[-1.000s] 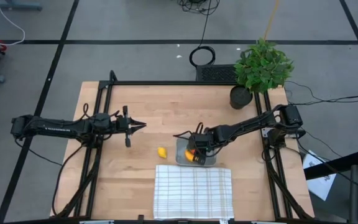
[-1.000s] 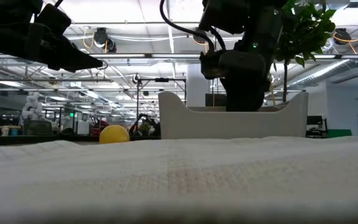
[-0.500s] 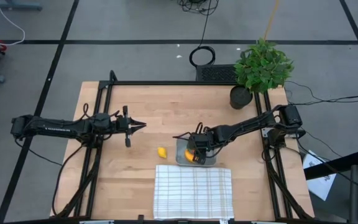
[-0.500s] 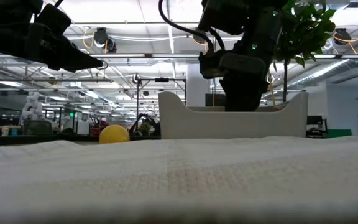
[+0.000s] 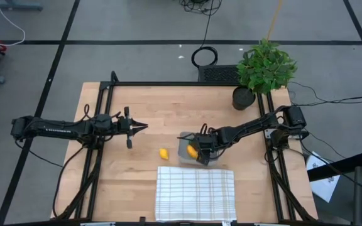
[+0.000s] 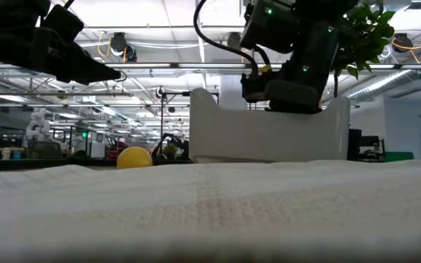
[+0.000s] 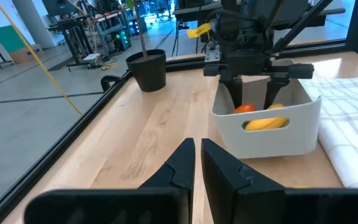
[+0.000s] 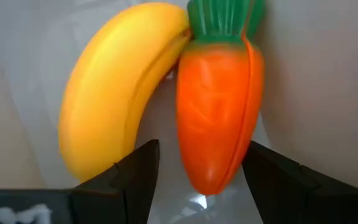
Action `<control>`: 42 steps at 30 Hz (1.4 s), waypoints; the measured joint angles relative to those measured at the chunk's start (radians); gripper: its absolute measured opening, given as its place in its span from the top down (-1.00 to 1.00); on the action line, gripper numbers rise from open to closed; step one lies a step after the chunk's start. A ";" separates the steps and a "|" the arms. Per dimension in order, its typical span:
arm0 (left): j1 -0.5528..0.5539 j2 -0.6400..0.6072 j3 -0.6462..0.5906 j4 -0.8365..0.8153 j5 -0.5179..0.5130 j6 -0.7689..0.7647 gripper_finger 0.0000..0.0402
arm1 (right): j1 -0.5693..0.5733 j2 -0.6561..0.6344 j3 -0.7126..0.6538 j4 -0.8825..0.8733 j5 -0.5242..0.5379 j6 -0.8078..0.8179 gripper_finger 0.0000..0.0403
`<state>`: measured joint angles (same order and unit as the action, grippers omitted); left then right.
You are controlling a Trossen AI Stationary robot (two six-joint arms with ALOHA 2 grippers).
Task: Pick and placing Produce into tupperware
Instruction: Put the orange carrot into the gray bin
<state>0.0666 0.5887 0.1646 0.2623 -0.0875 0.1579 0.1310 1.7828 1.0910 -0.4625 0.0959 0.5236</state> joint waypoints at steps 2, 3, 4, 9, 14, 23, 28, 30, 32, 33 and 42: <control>0.000 0.000 0.000 0.000 0.000 -0.002 0.84 | 0.000 0.000 0.000 0.014 -0.005 -0.015 -0.08; 0.000 0.000 0.000 0.000 0.000 -0.002 0.84 | 0.000 0.000 0.000 0.020 -0.009 -0.020 -0.08; 0.000 0.000 0.000 0.000 0.000 -0.002 0.84 | 0.000 0.000 0.000 0.023 -0.012 -0.029 -0.07; 0.000 0.000 0.000 0.000 0.000 -0.002 0.84 | 0.001 0.001 -0.001 0.028 -0.014 -0.046 0.05; 0.000 0.000 0.000 0.000 0.000 -0.002 0.84 | 0.002 0.002 -0.001 0.037 -0.014 -0.065 0.30; 0.000 0.000 0.000 0.000 0.000 -0.002 0.84 | 0.003 0.003 -0.001 0.064 -0.004 -0.093 0.49; 0.000 0.000 0.000 0.000 0.000 -0.002 0.84 | 0.012 0.005 0.011 0.065 0.008 -0.095 0.46; 0.000 0.000 0.000 0.000 0.000 -0.003 0.84 | 0.018 0.005 0.015 0.070 0.018 -0.099 0.47; 0.000 0.000 0.000 0.000 0.000 -0.002 0.84 | 0.025 0.006 0.020 0.066 0.034 -0.108 0.47; 0.000 0.000 0.000 0.000 0.000 -0.002 0.84 | 0.028 0.006 0.023 0.068 0.034 -0.110 0.47; 0.000 0.000 0.000 0.000 0.000 -0.008 0.84 | 0.055 0.006 0.057 0.064 0.066 -0.126 0.47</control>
<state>0.0669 0.5888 0.1646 0.2623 -0.0875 0.1495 0.1856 1.7885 1.1476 -0.3983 0.1623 0.3971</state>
